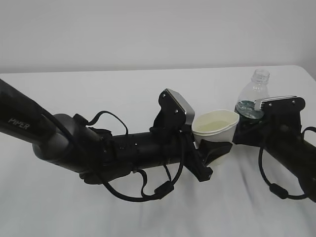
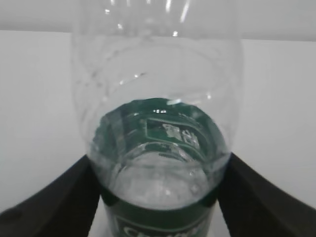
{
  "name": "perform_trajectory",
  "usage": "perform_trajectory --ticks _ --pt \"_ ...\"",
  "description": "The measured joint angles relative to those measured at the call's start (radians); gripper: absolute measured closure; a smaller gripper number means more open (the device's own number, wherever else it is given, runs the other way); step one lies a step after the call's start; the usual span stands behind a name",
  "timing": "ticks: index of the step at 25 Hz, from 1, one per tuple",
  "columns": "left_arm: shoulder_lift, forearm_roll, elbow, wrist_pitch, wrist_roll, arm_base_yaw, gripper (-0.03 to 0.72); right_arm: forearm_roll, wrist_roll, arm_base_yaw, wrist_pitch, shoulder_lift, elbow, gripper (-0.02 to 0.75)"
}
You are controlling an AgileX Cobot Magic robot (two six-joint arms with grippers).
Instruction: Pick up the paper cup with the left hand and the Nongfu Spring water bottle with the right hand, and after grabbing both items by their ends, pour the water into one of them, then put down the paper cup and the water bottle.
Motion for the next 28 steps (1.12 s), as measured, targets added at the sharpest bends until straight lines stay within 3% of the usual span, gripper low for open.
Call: perform_trajectory --ticks 17,28 --pt "-0.006 -0.050 0.000 0.011 0.002 0.000 0.331 0.030 0.000 0.000 -0.001 -0.351 0.412 0.186" --pt "-0.044 -0.066 0.000 0.023 0.002 0.000 0.331 -0.008 0.000 0.000 -0.002 -0.560 0.505 0.186"
